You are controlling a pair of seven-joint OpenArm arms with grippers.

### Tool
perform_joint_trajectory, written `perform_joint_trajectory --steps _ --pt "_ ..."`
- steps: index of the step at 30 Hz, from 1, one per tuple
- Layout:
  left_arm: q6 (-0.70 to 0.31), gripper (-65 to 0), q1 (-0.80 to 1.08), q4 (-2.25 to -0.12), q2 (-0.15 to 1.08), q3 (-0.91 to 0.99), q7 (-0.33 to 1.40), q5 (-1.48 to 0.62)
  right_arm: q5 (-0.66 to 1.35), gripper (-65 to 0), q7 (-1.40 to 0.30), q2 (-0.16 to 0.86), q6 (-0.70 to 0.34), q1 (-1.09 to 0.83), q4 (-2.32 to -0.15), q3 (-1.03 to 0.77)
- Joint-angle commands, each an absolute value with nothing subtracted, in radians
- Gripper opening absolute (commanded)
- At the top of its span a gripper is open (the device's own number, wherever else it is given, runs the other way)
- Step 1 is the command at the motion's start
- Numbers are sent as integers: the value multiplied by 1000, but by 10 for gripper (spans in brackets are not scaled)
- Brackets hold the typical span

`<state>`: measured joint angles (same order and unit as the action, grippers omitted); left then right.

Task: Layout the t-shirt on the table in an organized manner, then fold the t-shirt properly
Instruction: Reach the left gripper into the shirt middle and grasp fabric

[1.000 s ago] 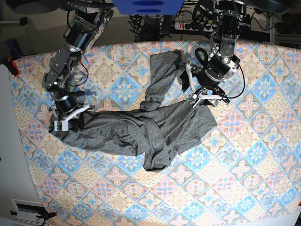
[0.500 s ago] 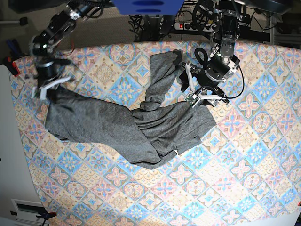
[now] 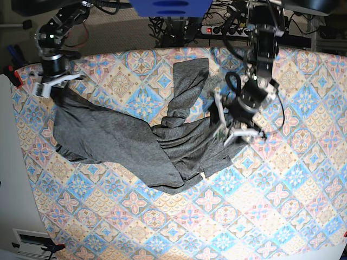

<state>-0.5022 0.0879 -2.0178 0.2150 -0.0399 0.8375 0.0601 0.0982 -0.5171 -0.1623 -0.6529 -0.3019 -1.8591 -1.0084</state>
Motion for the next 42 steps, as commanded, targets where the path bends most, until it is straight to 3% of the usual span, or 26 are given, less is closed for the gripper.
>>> perform_joint_trajectory --steps 1,15,22,28,34,42 --pt "-499 -270 48 -2032 200 -45 822 58 116 -650 -489 -151 -648 -297 -1882 -1029" --pt "-501 -269 -387 -1484 -22 -243 829 68 110 -650 -490 -150 -651 -274 -1880 -1073" --pt "-501 -265 -610 -1043 -153 -266 817 56 110 -650 -490 -150 -651 -295 -1880 -1078" --pt "-490 -269 -717 -757 -157 -266 651 56 110 -650 -490 -150 -651 -311 -1880 -1078" --pt "-364 -269 -725 -596 -157 -265 475 56 111 -650 -489 -150 -651 -329 -1879 -1078" --pt "-361 -275 -777 -306 -157 -266 317 56 114 -650 -489 -151 -651 -335 -1880 -1078"
